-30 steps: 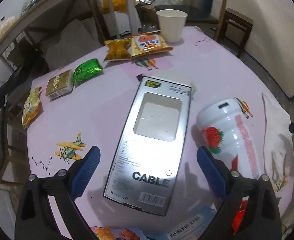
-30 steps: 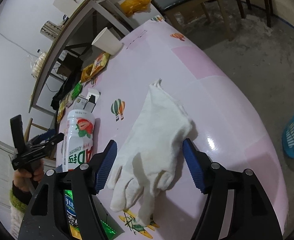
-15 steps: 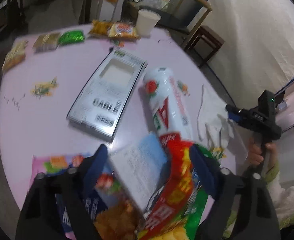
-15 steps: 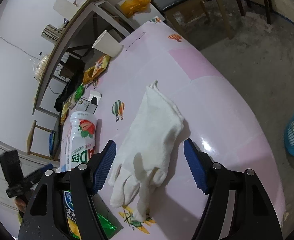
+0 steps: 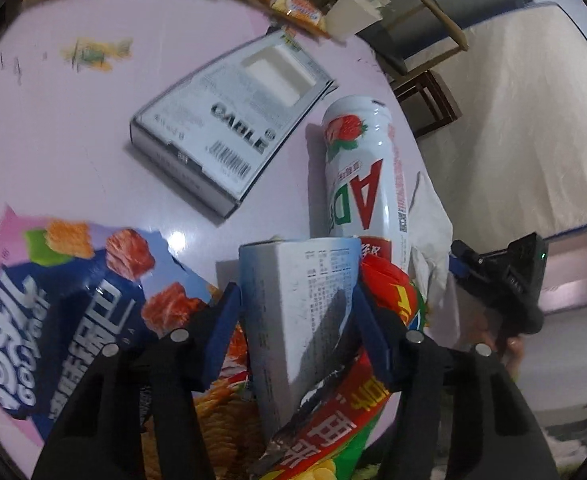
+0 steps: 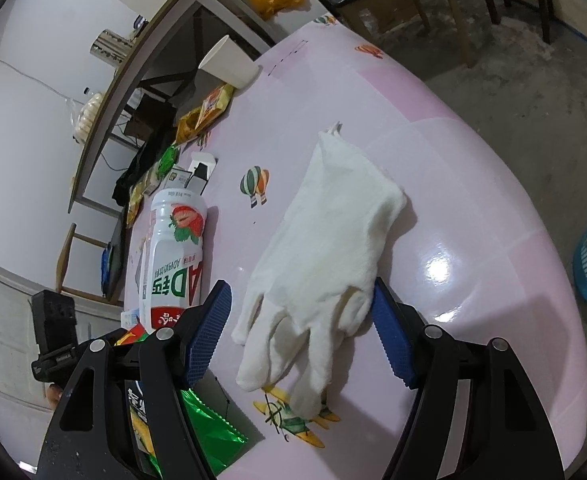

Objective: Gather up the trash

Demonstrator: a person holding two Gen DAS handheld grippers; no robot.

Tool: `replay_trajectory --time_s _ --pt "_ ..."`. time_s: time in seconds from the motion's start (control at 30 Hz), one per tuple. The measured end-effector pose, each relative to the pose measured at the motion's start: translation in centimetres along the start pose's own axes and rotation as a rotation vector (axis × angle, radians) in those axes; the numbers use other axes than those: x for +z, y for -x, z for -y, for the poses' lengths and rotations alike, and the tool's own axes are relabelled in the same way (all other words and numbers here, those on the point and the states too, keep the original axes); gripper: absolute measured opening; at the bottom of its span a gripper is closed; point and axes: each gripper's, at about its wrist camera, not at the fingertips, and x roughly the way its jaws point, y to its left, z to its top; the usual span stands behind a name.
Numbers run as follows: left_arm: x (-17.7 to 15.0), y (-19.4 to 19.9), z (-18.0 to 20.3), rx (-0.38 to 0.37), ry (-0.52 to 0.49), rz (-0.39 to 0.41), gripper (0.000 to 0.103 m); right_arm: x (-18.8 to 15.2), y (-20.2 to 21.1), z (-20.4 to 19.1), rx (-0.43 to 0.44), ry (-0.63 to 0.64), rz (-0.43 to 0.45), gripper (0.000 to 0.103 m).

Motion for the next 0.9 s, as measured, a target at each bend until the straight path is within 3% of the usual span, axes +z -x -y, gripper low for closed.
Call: replay_trajectory --time_s 0.1,0.23,0.43,0.57,0.77,0.9 --pt "0.1 -0.4 -0.5 -0.047 0.044 -0.02 0.056 0.0 -0.2 -0.2 0.003 -0.001 -0.004 0.067" --pt "0.1 -0.5 -0.5 -0.045 0.046 0.003 0.056 0.1 -0.4 -0.1 0.007 -0.008 -0.006 0.067" --pt "-0.4 0.5 -0.3 -0.017 0.023 0.055 0.043 0.2 -0.7 0.0 0.01 -0.035 0.004 0.065" --pt "-0.7 1.9 -0.2 -0.015 0.005 0.105 0.036 0.4 -0.8 0.2 -0.016 -0.061 0.018 0.046" --pt "-1.0 4.9 0.7 0.044 -0.048 0.24 0.033 0.5 -0.7 0.5 -0.026 -0.083 0.03 0.014" --pt "-1.4 7.1 1.6 0.071 -0.09 0.345 0.032 0.7 0.0 0.2 -0.033 -0.069 0.07 0.007"
